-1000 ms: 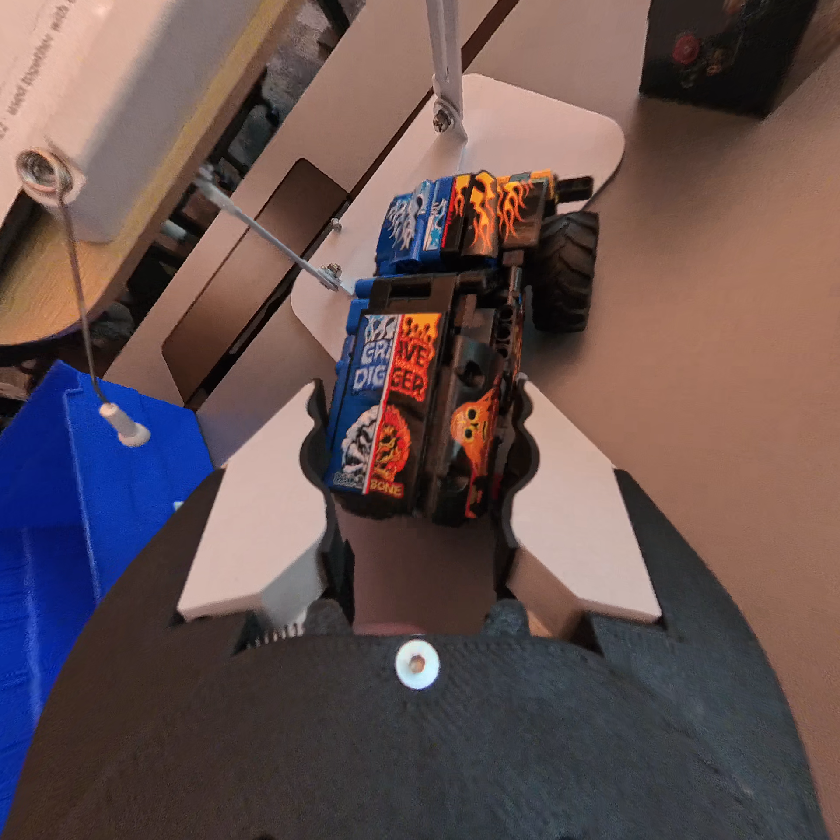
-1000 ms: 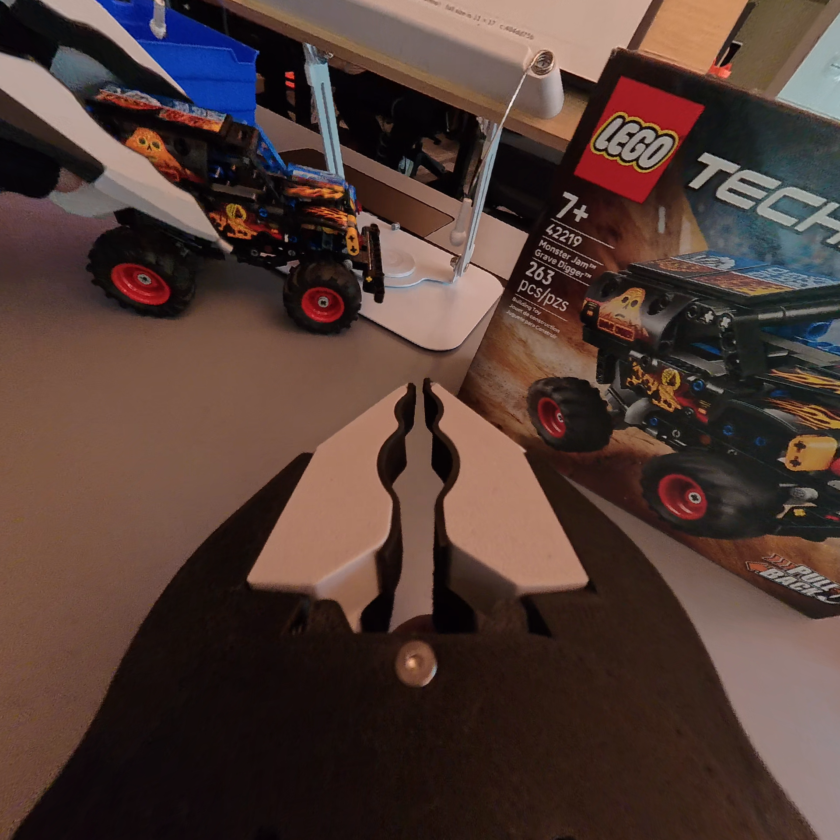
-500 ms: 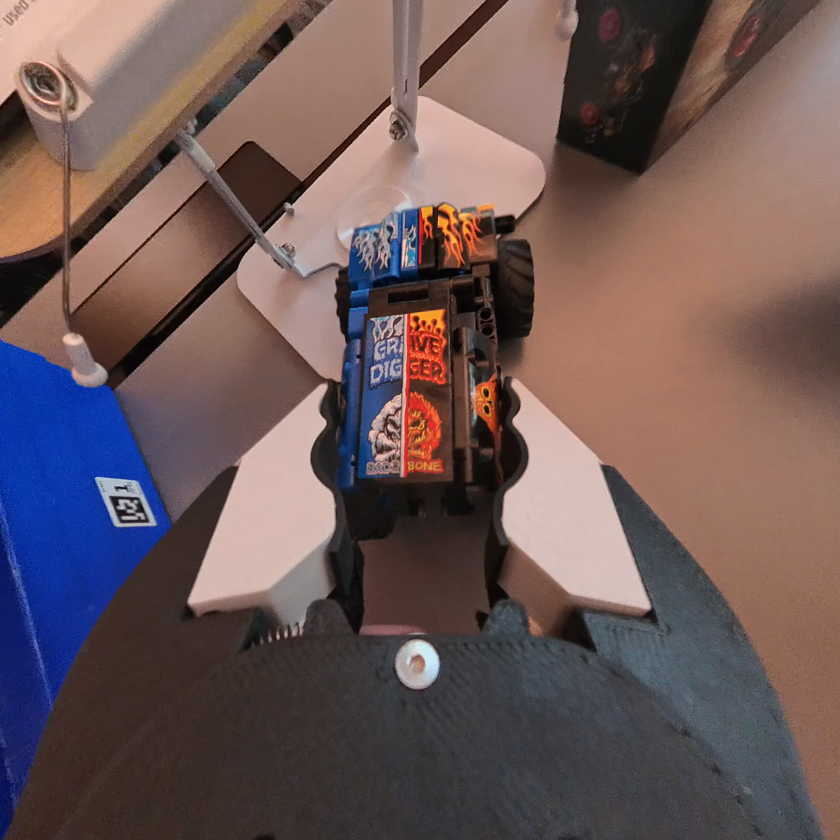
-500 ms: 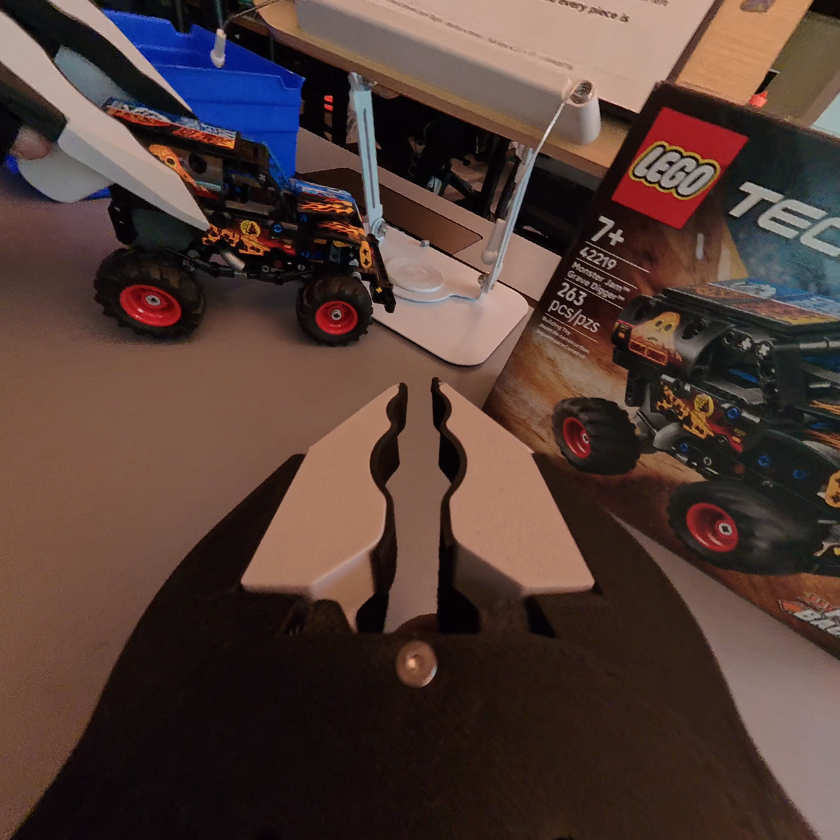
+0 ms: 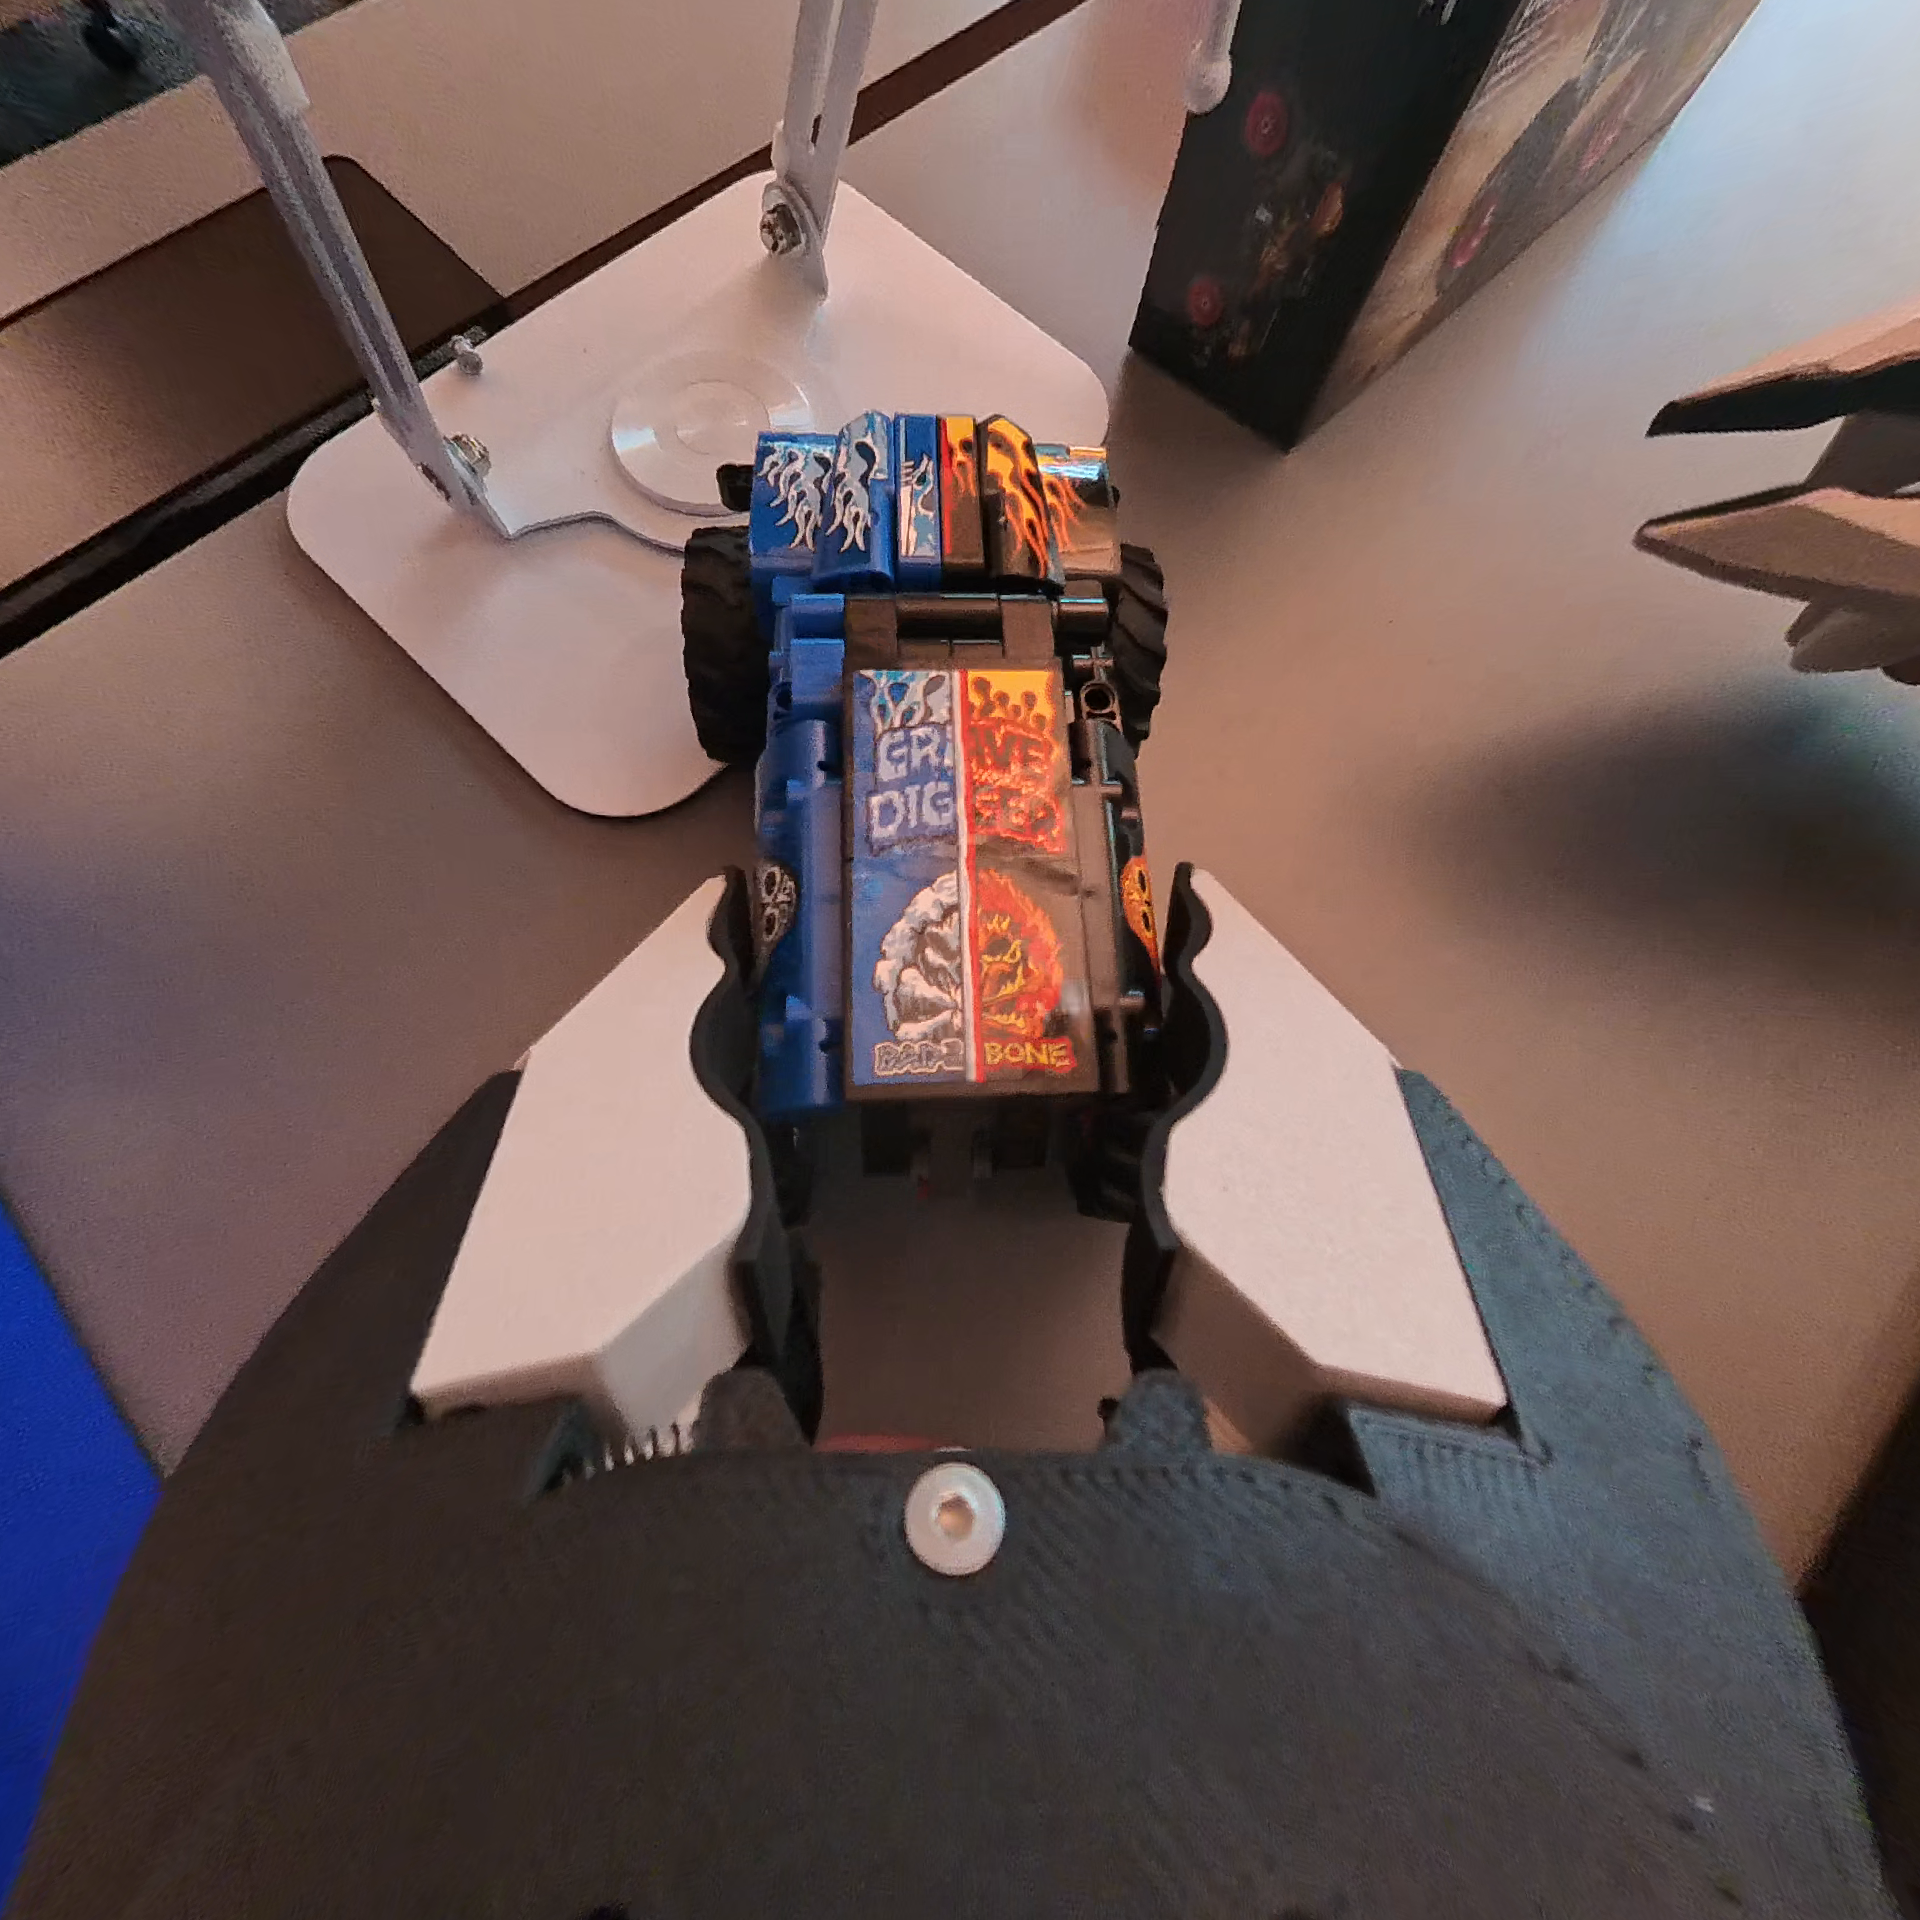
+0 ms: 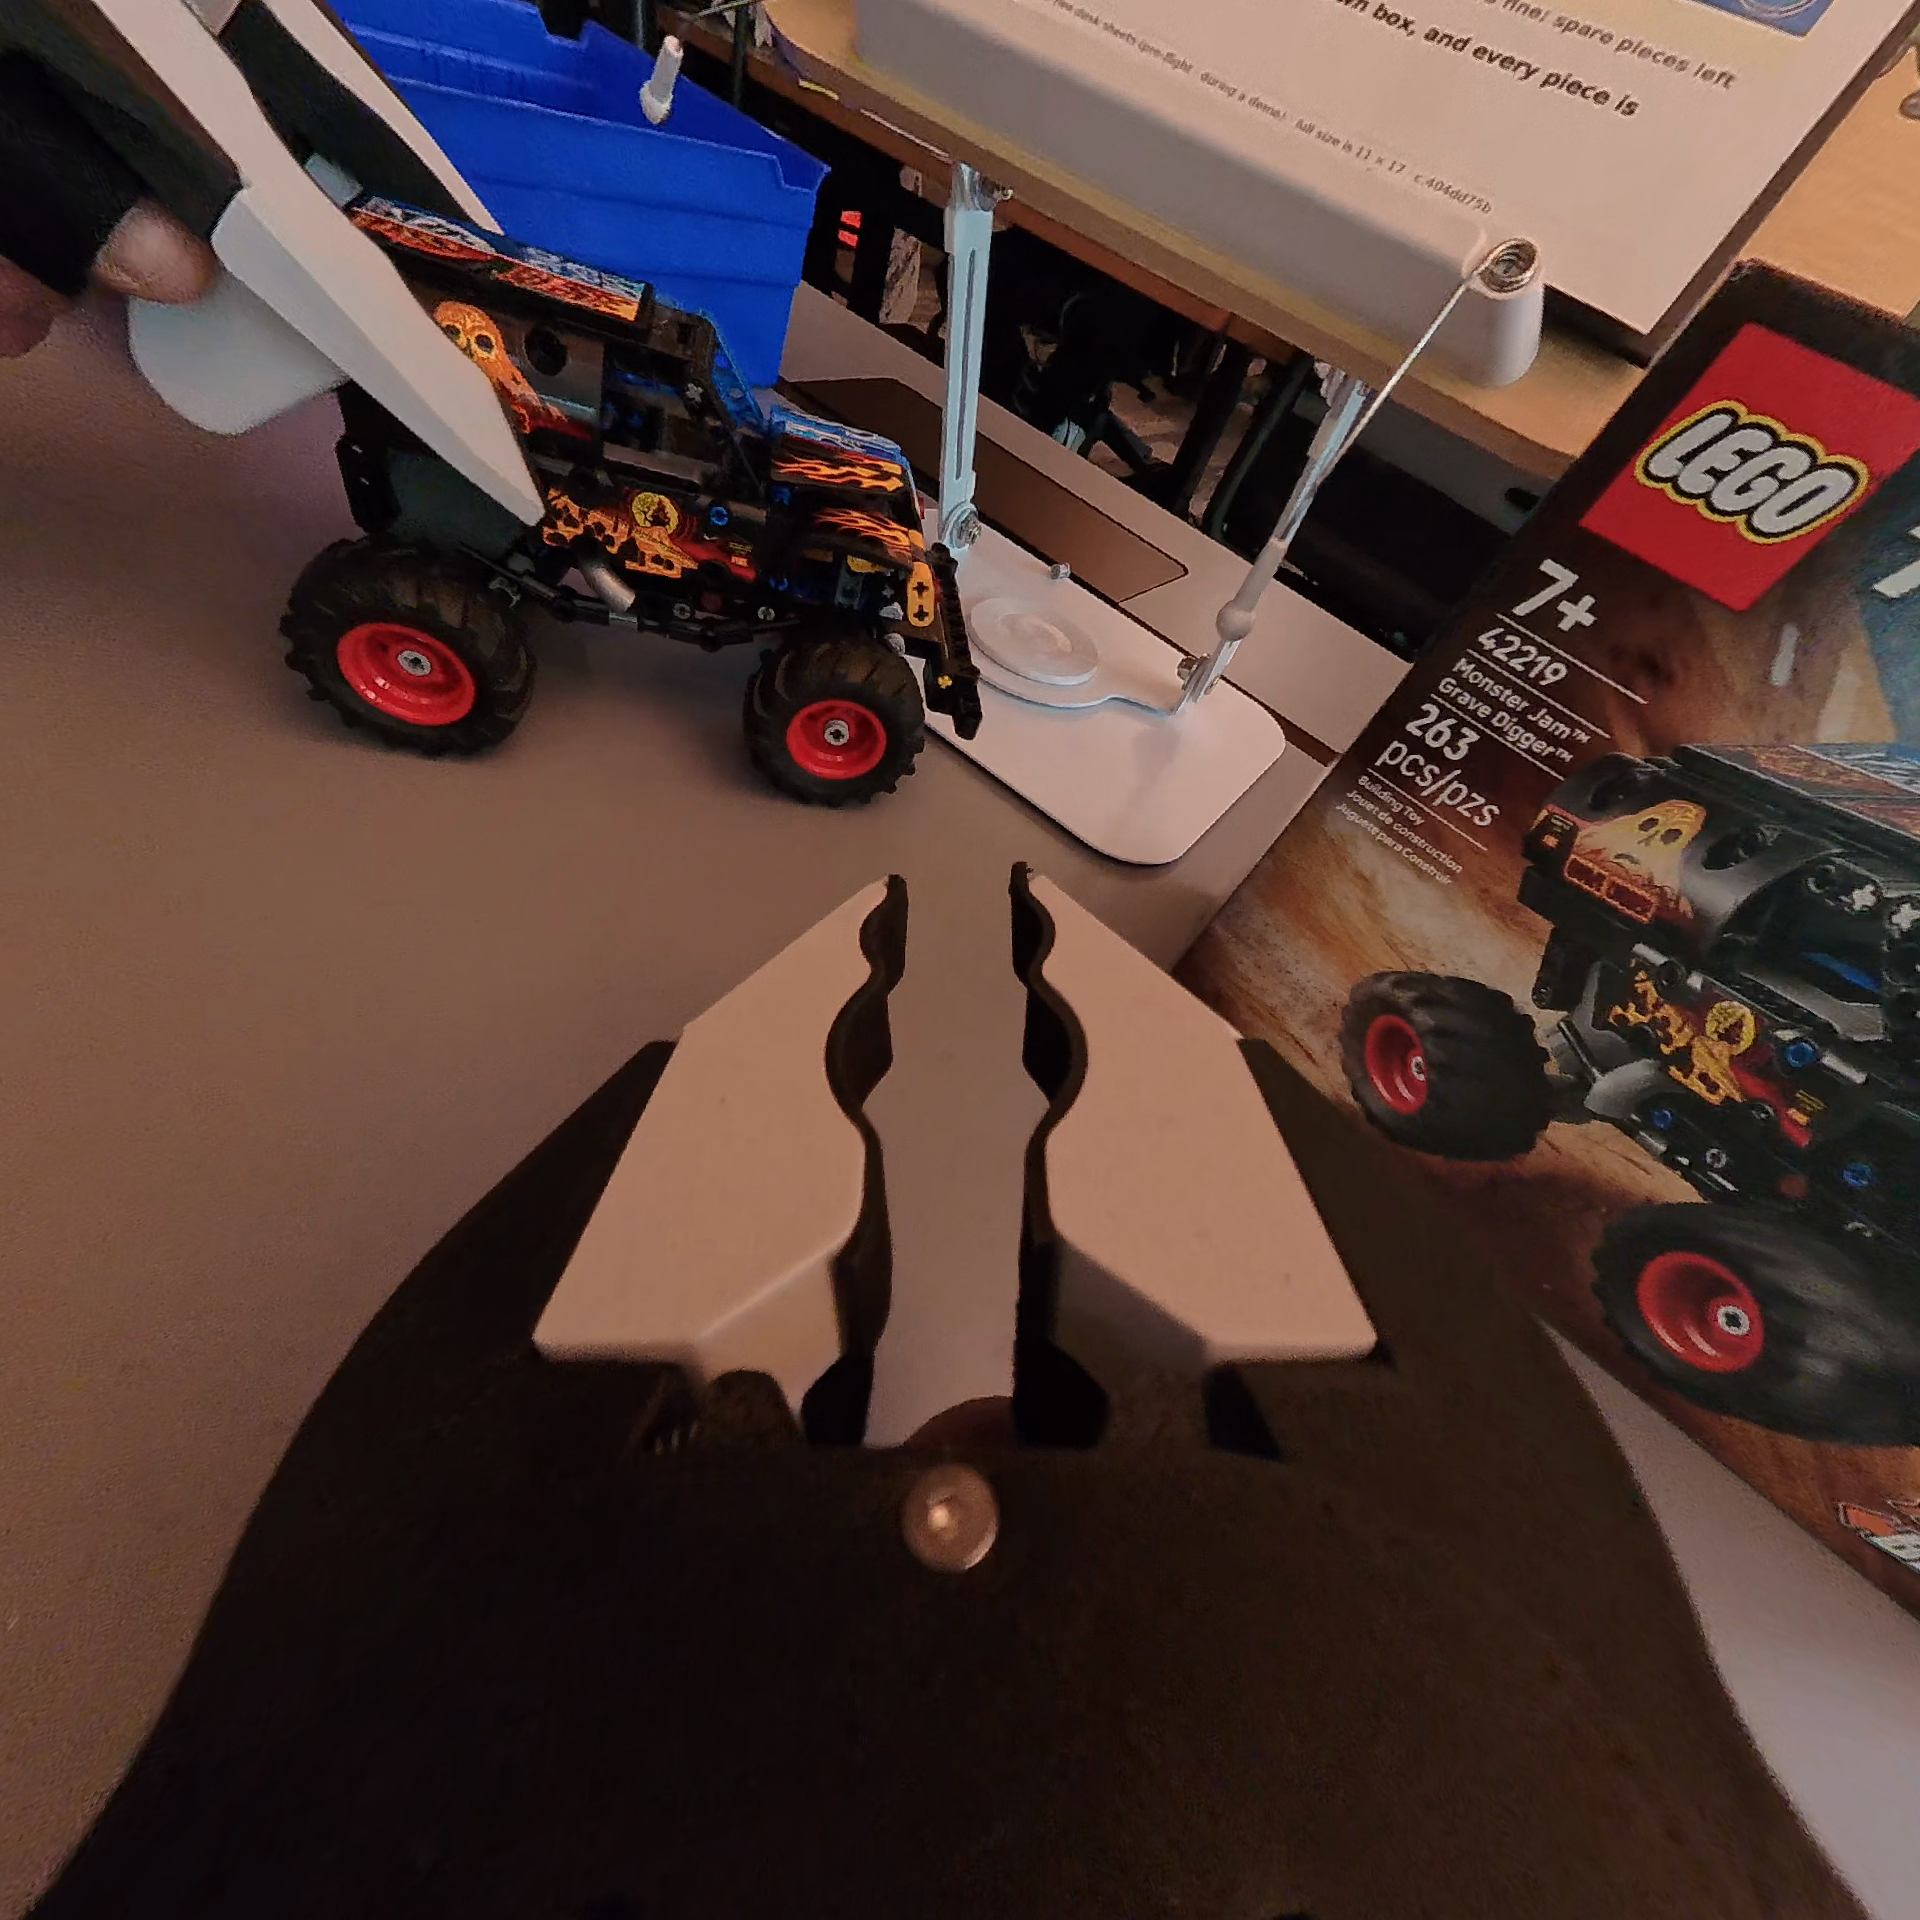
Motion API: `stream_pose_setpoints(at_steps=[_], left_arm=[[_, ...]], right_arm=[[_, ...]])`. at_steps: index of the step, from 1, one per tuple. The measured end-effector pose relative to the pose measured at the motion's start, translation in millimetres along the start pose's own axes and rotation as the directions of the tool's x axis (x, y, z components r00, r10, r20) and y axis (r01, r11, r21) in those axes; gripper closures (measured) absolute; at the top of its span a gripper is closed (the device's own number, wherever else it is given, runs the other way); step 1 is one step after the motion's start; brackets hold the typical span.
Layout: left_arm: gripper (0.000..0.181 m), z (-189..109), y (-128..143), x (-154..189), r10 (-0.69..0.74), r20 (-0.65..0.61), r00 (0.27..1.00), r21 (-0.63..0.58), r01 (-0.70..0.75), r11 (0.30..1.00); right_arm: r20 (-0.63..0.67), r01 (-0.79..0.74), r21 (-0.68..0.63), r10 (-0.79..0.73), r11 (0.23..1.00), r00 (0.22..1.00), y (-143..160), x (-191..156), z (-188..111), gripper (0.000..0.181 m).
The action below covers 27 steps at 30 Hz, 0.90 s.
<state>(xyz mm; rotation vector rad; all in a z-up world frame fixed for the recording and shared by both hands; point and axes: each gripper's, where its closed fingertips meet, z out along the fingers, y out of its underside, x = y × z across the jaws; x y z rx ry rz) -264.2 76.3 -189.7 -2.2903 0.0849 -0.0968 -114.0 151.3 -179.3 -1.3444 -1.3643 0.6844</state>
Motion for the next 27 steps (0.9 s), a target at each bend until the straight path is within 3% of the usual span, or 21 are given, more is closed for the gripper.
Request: stream_pose_setpoints(at_steps=[11, 17, 20, 23, 27], left_arm=[[0.109, -10, 0, 38, -0.094, -0.189, 0.977, 0.019, 0.1, 0.995], [0.109, -10, -8, 79, -0.152, -0.379, 0.913, -0.004, 0.163, 0.987], [0.109, -7, -12, 84, -0.192, -0.409, 0.892, -0.016, 0.204, 0.979], [0.11, -7, -17, 81, -0.253, -0.455, 0.853, -0.005, 0.282, 0.959], [0.109, -7, -17, 84, -0.235, -0.477, 0.847, 0.01, 0.272, 0.962]], right_arm=[[0.098, 0.102, 0.027, -0.104, 0.994, 0.99, -6, -27, 6, 0.135], [0.127, 0.159, 0.005, -0.158, 0.987, 0.979, 0, -36, 11, 0.118], [0.122, 0.194, -0.033, -0.189, 0.98, 0.974, 9, -29, 13, 0.109], [0.135, 0.23, -0.053, -0.221, 0.972, 0.966, 15, -28, 14, 0.115], [0.132, 0.263, -0.076, -0.252, 0.962, 0.959, 19, -28, 18, 0.122]])
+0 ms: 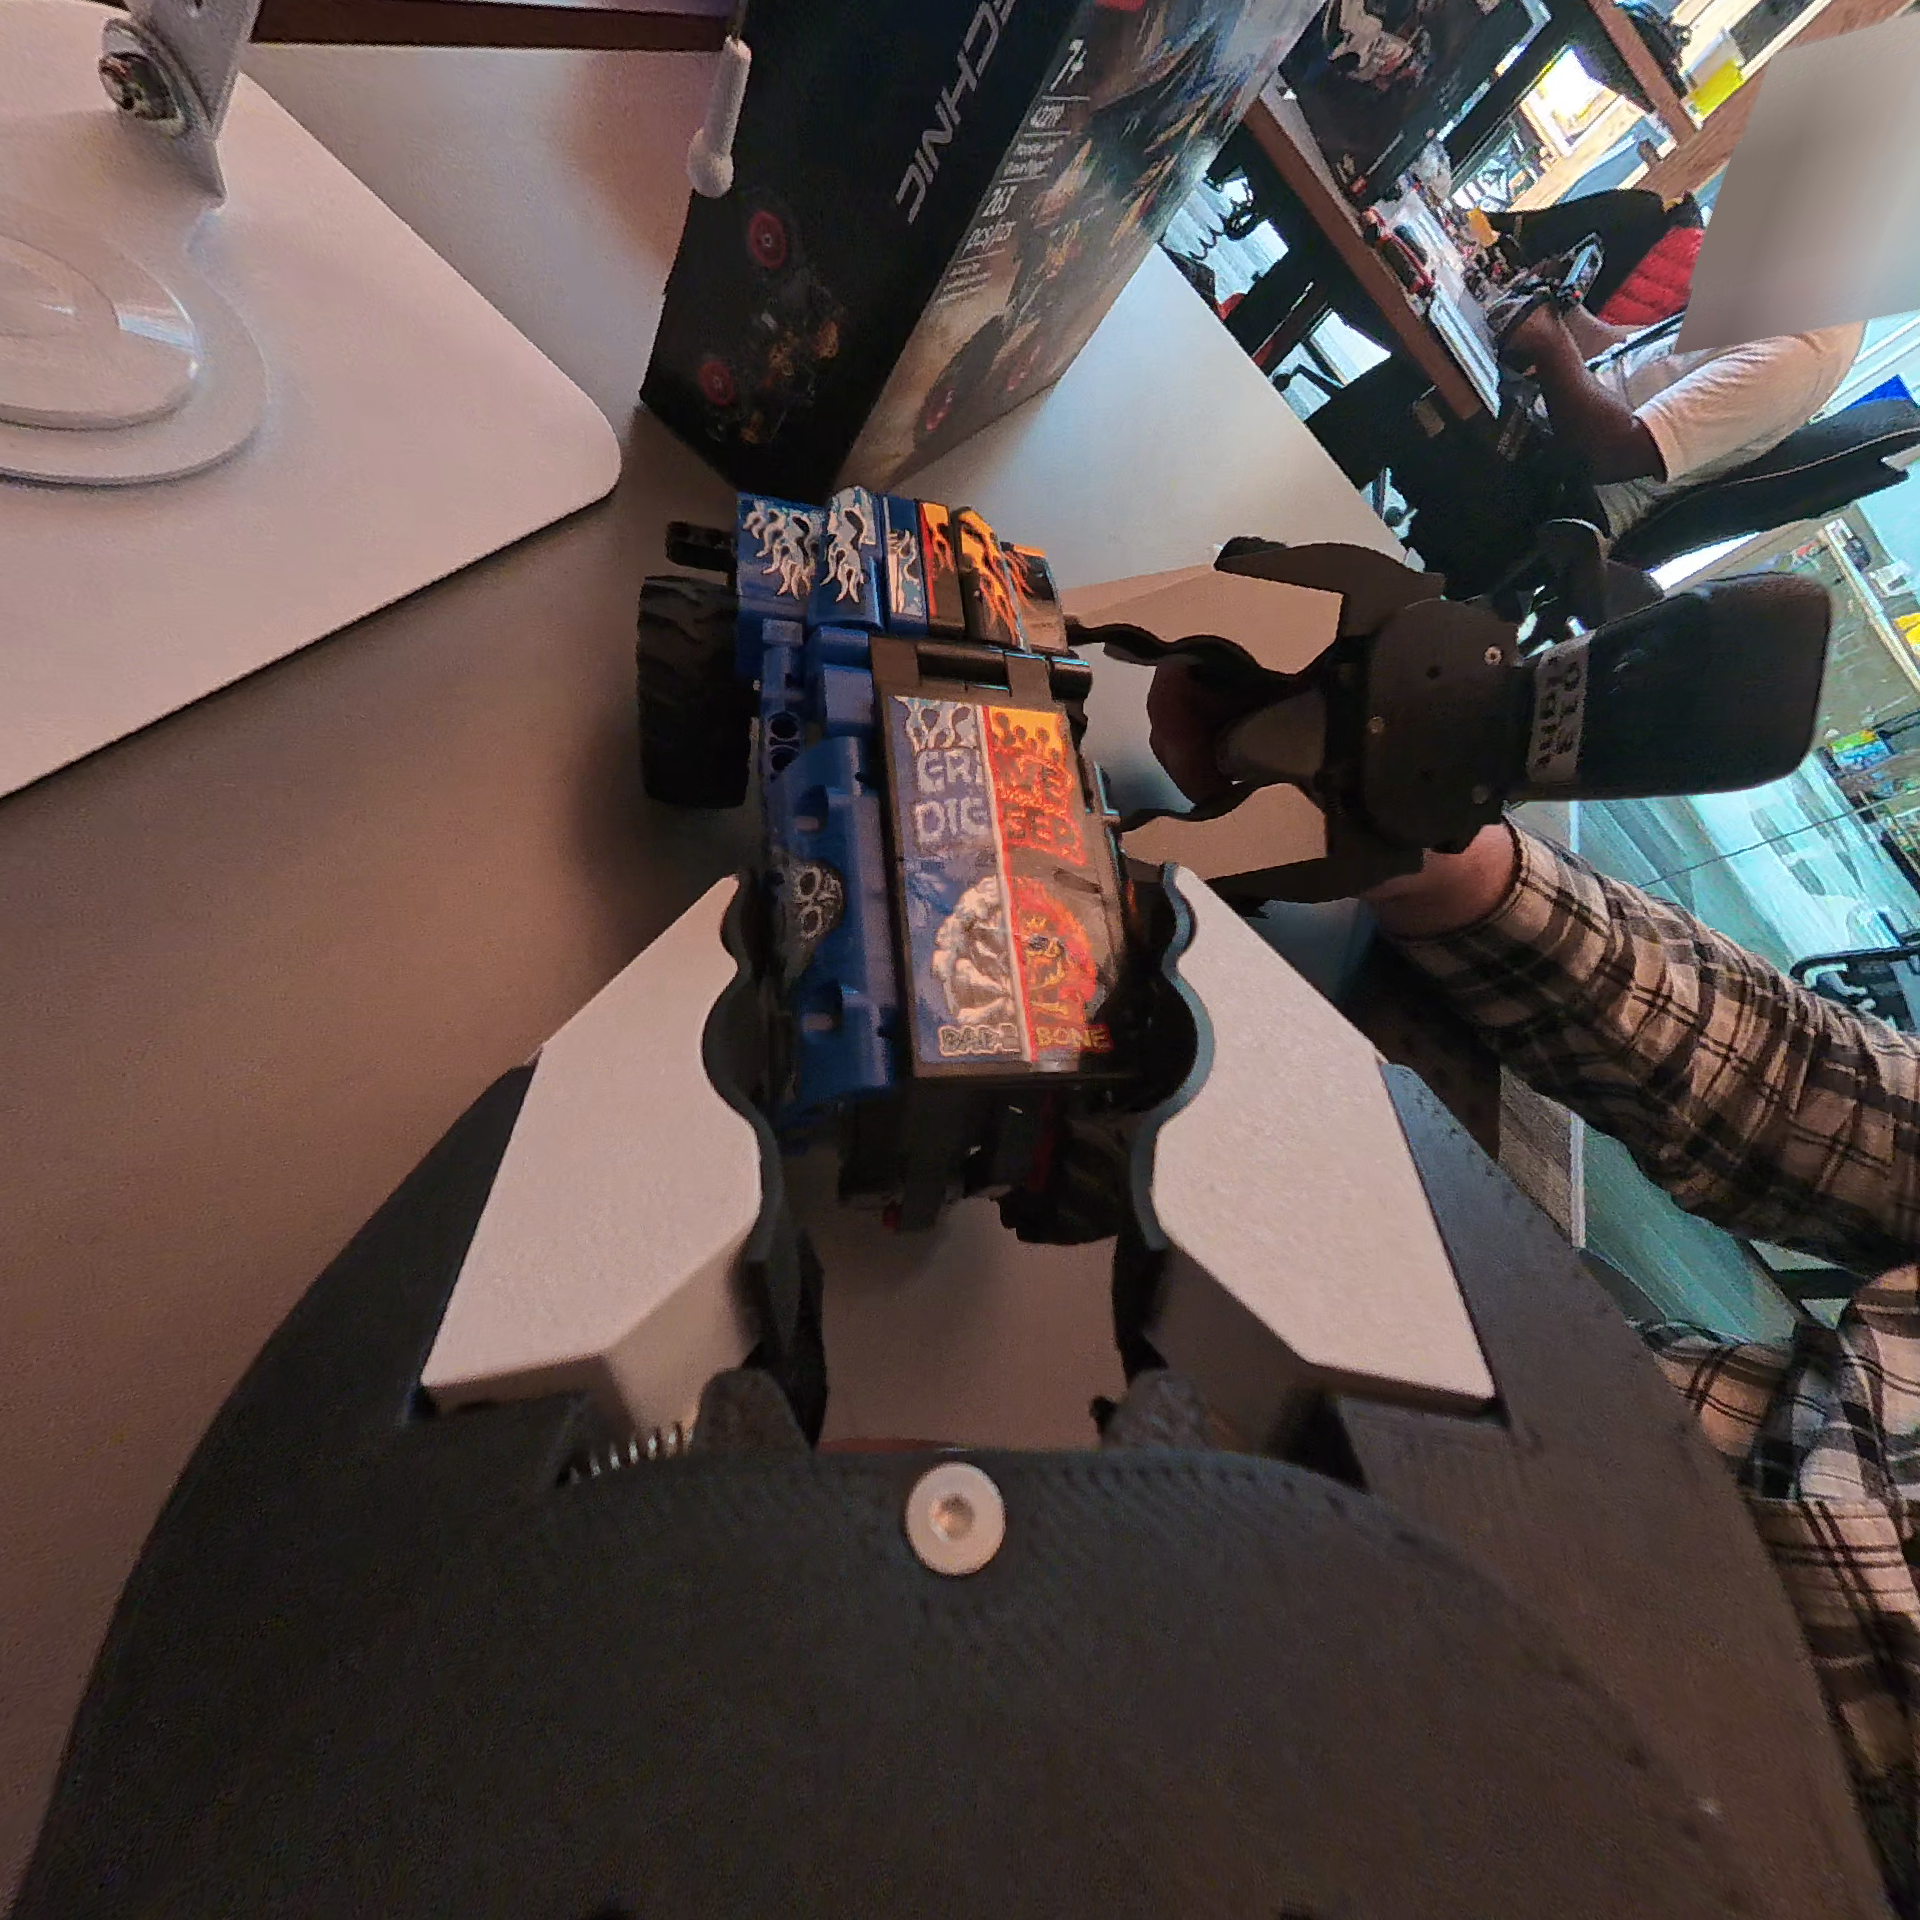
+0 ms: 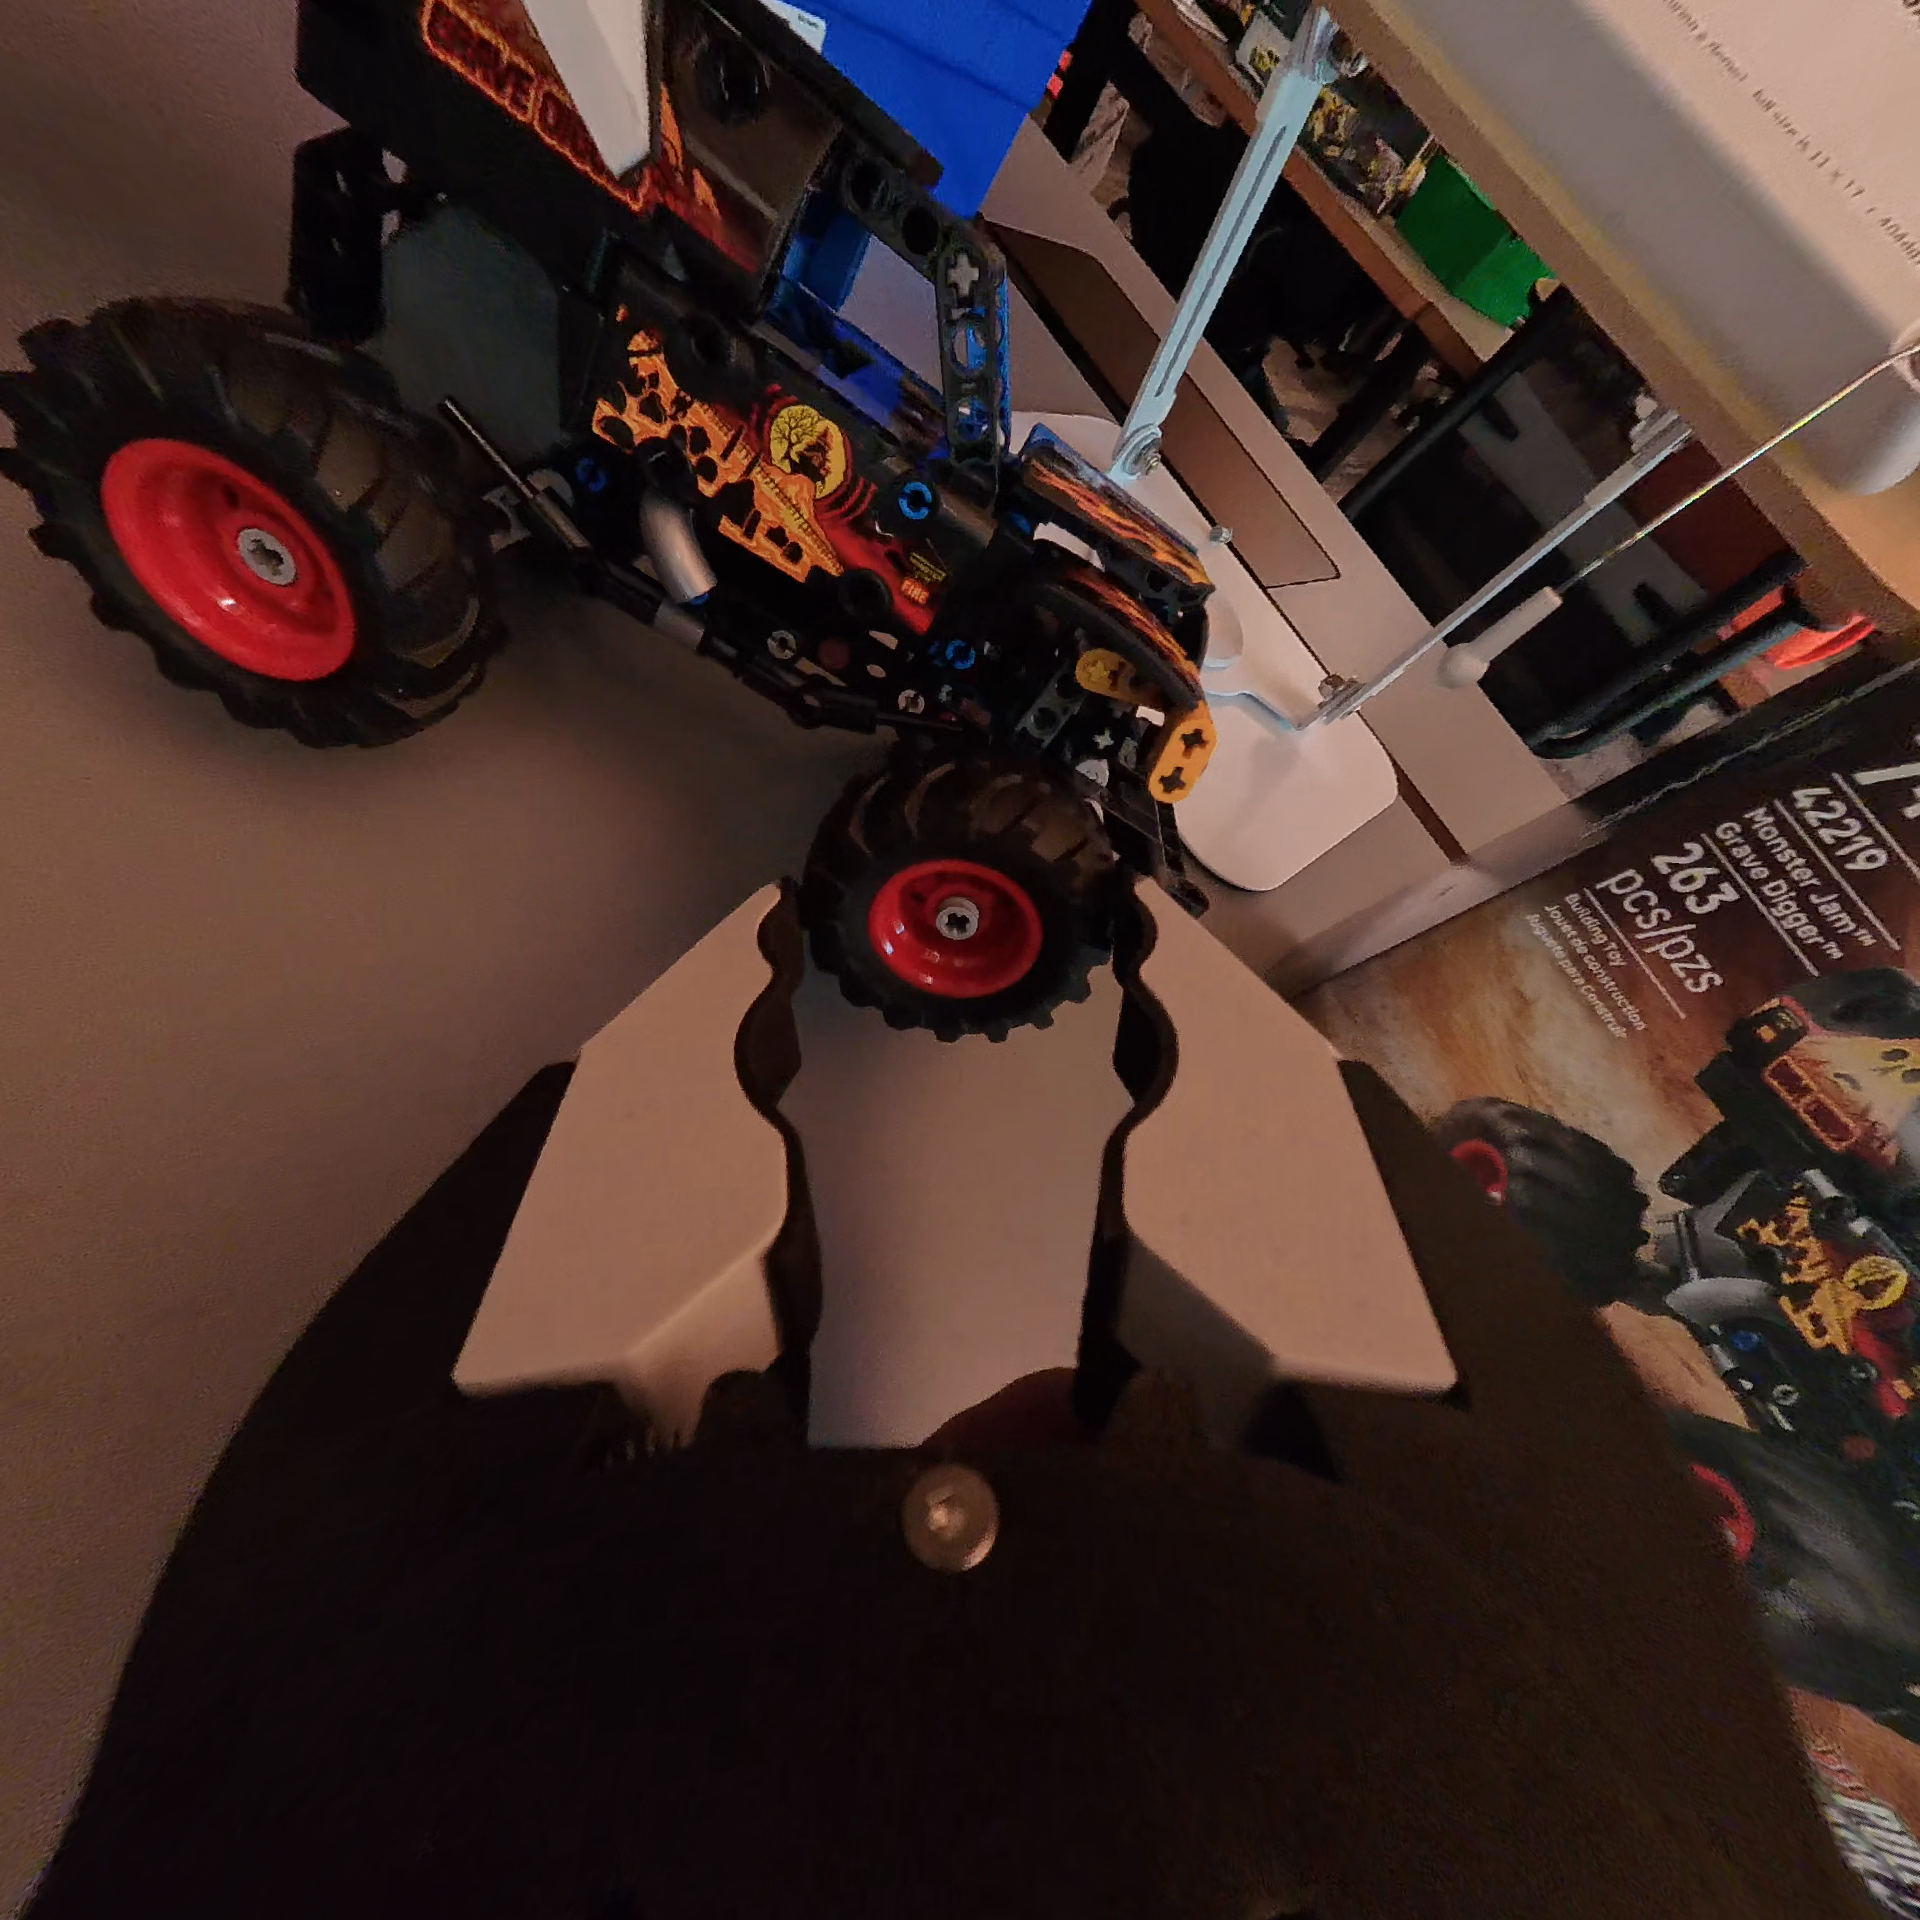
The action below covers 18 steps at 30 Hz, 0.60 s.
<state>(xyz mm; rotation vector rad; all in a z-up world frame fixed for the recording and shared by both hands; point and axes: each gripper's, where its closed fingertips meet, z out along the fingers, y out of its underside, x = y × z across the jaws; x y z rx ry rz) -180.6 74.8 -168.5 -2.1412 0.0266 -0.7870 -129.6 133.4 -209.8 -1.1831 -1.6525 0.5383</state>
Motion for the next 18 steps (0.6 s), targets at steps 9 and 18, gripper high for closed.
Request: stream_pose_setpoints(at_steps=[9, 18], left_arm=[[0.109, -16, -19, 3, 0.138, 0.114, 0.984, 0.094, -0.149, 0.984], [0.099, -7, -6, 8, 0.415, 0.375, 0.829, -0.082, -0.416, 0.906]], right_arm=[[0.027, 0.006, -0.035, -0.006, 0.999, 1.0, 9, 4, 7, 0.123], [0.047, -0.03, 0.02, 0.029, 0.999, 0.998, -7, 1, 3, 0.124]])
